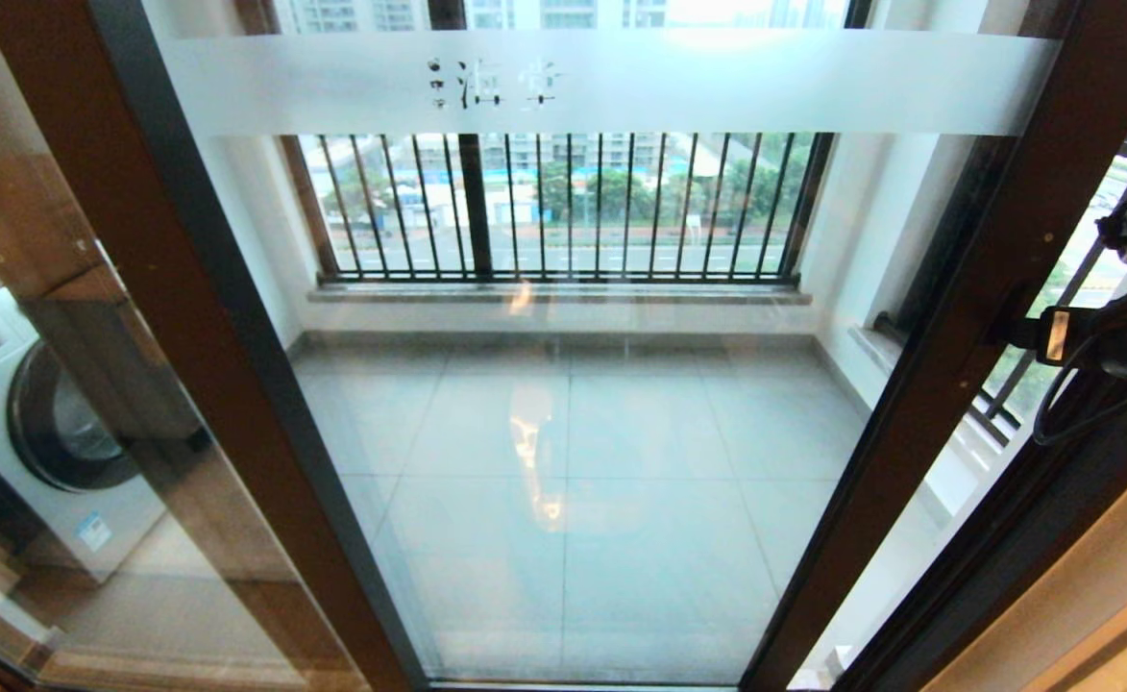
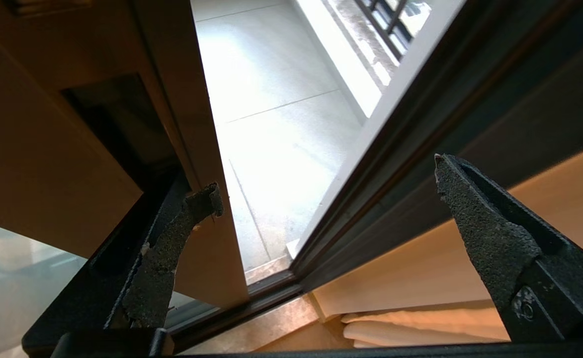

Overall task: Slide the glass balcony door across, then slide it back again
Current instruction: Close the slid door

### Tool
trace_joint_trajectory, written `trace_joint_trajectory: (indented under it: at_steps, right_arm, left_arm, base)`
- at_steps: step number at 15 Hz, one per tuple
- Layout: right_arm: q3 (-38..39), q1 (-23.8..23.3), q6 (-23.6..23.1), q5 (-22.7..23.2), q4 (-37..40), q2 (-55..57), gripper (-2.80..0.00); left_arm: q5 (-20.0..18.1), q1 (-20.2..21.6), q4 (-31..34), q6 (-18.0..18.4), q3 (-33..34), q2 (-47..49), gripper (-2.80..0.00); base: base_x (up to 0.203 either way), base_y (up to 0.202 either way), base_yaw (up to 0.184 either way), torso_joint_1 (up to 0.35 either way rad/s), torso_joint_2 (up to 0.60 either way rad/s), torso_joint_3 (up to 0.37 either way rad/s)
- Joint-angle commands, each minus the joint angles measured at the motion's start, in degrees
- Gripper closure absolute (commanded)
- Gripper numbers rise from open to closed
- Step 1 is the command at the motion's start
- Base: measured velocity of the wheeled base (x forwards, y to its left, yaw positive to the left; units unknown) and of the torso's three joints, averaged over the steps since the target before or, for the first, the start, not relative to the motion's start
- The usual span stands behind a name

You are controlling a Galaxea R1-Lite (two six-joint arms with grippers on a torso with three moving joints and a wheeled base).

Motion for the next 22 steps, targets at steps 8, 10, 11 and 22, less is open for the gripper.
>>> trace_joint_trajectory:
  at_steps: [8,10,11,22]
  right_arm:
    - [-0.6,-1.4,-0.2,0.1,-1.7,1.2,-2.80]
    - [-0.6,-1.4,-0.2,0.1,-1.8,1.2,-2.80]
    - [-0.6,-1.4,-0.1,0.1,-1.7,1.2,-2.80]
    - [0.8,-0.7,-0.1,0.1,-1.7,-1.4,-2.80]
  left_arm:
    - [0.0,0.1,0.0,0.0,0.0,0.1,0.00]
    - [0.0,0.1,0.0,0.0,0.0,0.1,0.00]
    - [0.0,0.0,0.0,0.0,0.0,0.1,0.00]
    - [0.0,0.1,0.0,0.0,0.0,0.1,0.00]
  base:
    - [0.000,0.000,0.000,0.000,0.00,0.000]
    - [0.000,0.000,0.000,0.000,0.00,0.000]
    - [0.000,0.000,0.000,0.000,0.00,0.000]
    - [0.000,0.000,0.000,0.000,0.00,0.000]
